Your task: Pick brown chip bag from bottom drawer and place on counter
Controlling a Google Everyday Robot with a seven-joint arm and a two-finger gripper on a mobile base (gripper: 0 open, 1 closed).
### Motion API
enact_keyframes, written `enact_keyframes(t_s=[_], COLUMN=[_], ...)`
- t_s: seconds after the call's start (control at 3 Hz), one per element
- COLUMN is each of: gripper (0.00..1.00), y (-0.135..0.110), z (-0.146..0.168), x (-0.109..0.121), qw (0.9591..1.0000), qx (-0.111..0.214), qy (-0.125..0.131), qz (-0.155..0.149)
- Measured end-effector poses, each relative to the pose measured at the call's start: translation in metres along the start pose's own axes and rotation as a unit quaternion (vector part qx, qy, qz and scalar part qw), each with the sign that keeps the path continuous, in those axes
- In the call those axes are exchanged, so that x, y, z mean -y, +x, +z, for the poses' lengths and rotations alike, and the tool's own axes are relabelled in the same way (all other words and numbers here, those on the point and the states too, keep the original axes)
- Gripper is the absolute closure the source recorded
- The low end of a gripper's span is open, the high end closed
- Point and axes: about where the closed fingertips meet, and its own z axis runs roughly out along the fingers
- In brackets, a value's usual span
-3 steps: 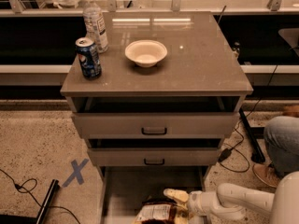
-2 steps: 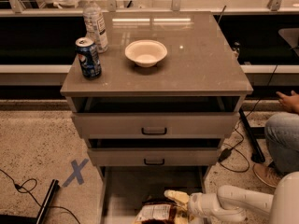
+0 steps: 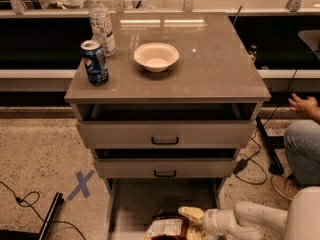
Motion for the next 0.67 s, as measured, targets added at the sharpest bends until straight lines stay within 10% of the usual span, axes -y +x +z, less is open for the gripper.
enact_keyframes(t_s=[0.67], gripper=[0.66], y=[-0.0018], z=[0.0016], x=[0.0055], qw=[0.9998], qx=[-0.004], qy=[-0.006], qz=[0.019])
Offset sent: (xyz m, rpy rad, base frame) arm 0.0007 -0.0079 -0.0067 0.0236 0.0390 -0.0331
